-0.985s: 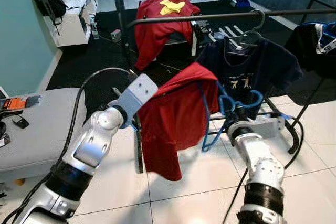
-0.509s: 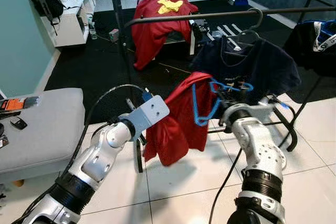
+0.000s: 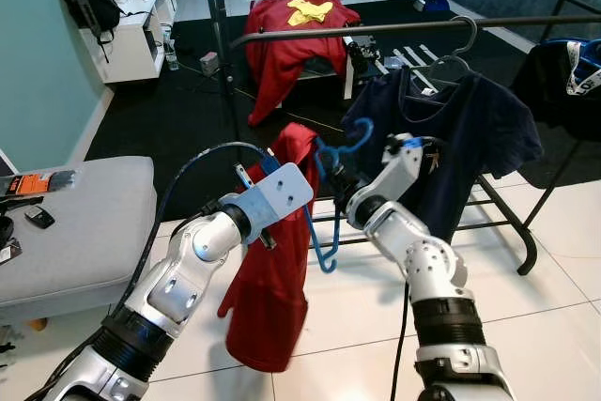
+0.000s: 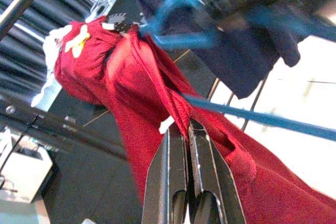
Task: Hang hanger
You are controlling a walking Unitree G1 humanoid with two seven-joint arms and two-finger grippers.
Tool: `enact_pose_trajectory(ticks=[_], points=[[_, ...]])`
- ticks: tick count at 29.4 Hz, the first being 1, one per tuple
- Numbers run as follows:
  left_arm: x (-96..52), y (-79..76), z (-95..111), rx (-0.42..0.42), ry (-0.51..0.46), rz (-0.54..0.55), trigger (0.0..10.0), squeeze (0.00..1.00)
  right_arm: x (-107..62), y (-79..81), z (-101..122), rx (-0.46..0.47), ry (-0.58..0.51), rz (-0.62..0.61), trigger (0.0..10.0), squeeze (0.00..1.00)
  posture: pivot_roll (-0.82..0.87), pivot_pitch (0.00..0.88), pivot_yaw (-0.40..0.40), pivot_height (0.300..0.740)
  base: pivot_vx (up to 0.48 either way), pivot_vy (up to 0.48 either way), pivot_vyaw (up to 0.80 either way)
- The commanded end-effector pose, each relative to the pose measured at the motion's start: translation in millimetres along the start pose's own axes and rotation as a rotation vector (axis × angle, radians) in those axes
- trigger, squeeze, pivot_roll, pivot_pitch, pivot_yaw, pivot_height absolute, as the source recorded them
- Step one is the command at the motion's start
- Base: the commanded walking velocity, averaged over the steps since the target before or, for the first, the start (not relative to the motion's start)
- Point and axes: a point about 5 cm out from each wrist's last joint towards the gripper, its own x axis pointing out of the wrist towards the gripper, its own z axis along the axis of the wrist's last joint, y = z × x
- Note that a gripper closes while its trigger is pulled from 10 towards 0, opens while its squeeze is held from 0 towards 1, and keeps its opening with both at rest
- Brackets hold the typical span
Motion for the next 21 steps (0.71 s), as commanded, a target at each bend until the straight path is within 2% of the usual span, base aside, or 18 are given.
enact_pose_trajectory(ticks=[1, 2, 4, 5, 6, 8, 9, 11, 16, 18, 20, 21], points=[[-5.3, -6.7, -6, 0.042, 0.006, -0.047, 10.0, 0.0, 3.6, 7.4, 12, 0.15, -0.056, 0.025, 10.0, 0.0, 0.07, 0.075, 0.044, 0.74, 0.0, 0.0, 0.0], [-5.3, -6.7, -6, 0.042, 0.006, -0.047, 10.0, 0.0, 3.6, 7.4, 12, 0.15, -0.056, 0.025, 10.0, 0.0, 0.07, 0.075, 0.044, 0.74, 0.0, 0.0, 0.0], [-8.2, -12.5, -9, 0.053, 0.003, -0.094, 10.0, 0.0, 8.5, 9.5, 25, 0.342, -0.13, 0.026, 10.0, 0.0, 0.08, 0.075, 0.041, 0.74, 0.0, 0.0, 0.0], [-8.2, -12.5, -9, 0.053, 0.003, -0.094, 10.0, 0.0, 8.5, 9.5, 25, 0.342, -0.13, 0.026, 10.0, 0.0, 0.08, 0.075, 0.041, 0.74, 0.0, 0.0, 0.0], [-9.9, -15.5, -10, 0.062, 0.001, -0.121, 10.0, 0.0, 9.9, 7.6, 29, 0.425, -0.167, 0.019, 10.0, 0.0, 0.08, 0.075, 0.04, 0.74, 0.0, 0.0, 0.0], [-9.9, -15.5, -10, 0.062, 0.001, -0.121, 10.0, 0.0, 9.9, 7.6, 29, 0.425, -0.167, 0.019, 10.0, 0.0, 0.08, 0.075, 0.04, 0.74, 0.0, 0.0, 0.0], [-11.7, -18.2, -12, 0.071, 0.002, -0.14, 10.0, 0.0, 11.2, 4.9, 34, 0.492, -0.204, 0.015, 10.0, 0.0, 0.08, 0.075, 0.04, 0.74, 0.0, 0.0, 0.0], [-12.9, -20.5, -13, 0.073, 0.001, -0.154, 10.0, 0.0, 12.1, 2.0, 38, 0.524, -0.234, 0.01, 10.0, 0.0, 0.08, 0.075, 0.04, 0.74, 0.0, 0.0, 0.0], [-13.7, -23.3, -5, 0.008, -0.048, -0.169, 10.0, 0.0, 13.8, -2.8, 49, 0.461, -0.285, -0.014, 10.0, 0.0, 0.07, 0.076, 0.041, 0.74, 0.0, 0.0, 0.0], [-16.3, -23.2, 5, -0.07, -0.101, -0.193, 10.0, 0.0, 14.8, -5.1, 53, 0.353, -0.304, -0.033, 10.0, 0.0, 0.08, 0.078, 0.04, 0.74, 0.0, 0.0, 0.0], [-16.3, -23.2, 5, -0.07, -0.101, -0.193, 10.0, 0.0, 14.8, -5.1, 53, 0.353, -0.304, -0.033, 10.0, 0.0, 0.08, 0.078, 0.04, 0.74, 0.0, 0.0, 0.0], [-18.3, -22.3, 10, -0.123, -0.135, -0.206, 10.0, 0.0, 15.4, -6.2, 54, 0.315, -0.317, -0.044, 10.0, 0.0, 0.08, 0.077, 0.039, 0.74, 0.0, 0.0, 0.0]])
